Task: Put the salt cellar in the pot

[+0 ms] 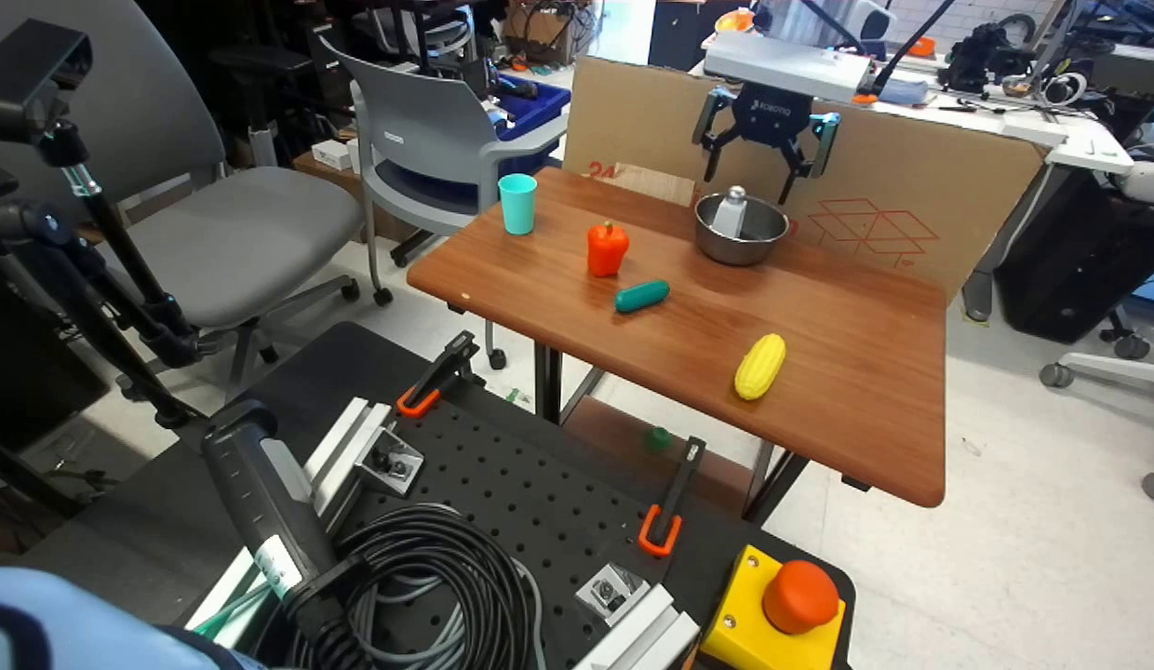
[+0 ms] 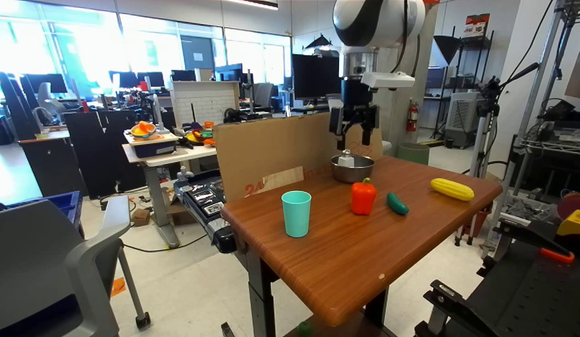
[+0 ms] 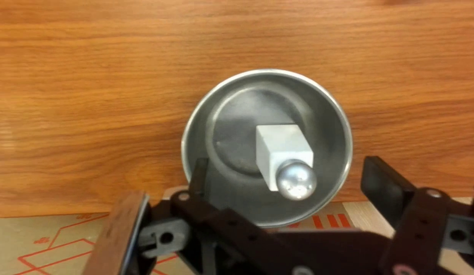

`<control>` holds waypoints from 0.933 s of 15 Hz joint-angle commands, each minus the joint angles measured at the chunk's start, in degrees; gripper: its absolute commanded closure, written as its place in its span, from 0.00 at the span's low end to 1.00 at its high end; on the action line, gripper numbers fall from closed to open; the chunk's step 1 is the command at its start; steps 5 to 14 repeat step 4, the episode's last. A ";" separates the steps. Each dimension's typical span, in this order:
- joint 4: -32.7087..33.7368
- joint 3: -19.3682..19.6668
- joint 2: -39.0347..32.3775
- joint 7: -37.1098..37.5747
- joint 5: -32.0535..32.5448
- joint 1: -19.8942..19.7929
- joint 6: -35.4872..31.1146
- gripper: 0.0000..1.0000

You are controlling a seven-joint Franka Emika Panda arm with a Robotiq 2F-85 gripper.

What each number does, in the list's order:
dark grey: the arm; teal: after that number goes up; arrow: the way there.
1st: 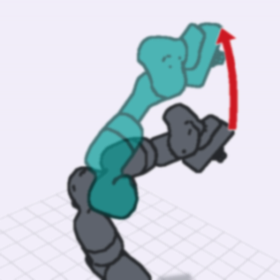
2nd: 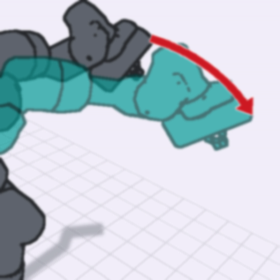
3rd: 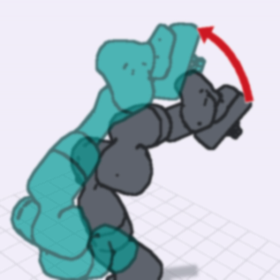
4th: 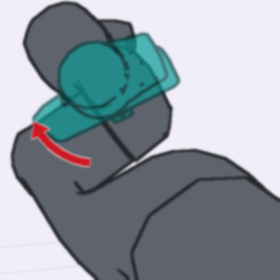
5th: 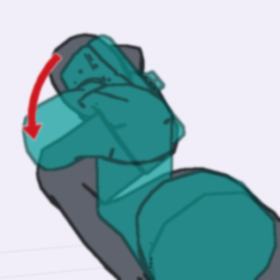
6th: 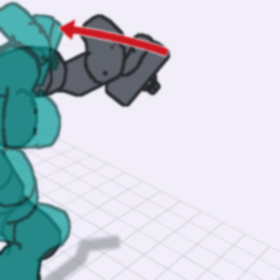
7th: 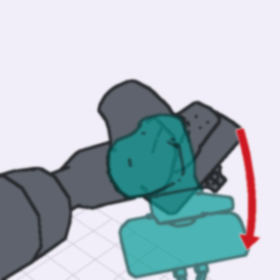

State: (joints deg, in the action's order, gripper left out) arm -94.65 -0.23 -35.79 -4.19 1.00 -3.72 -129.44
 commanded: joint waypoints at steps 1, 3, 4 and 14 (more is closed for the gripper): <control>-0.06 1.29 0.89 1.44 1.29 0.87 1.05 0.00; -0.64 2.63 2.66 3.20 2.87 1.53 2.40 0.00; -0.96 2.81 3.13 3.39 2.99 1.60 2.44 0.00; -0.96 2.81 3.13 3.39 2.99 1.60 2.44 0.00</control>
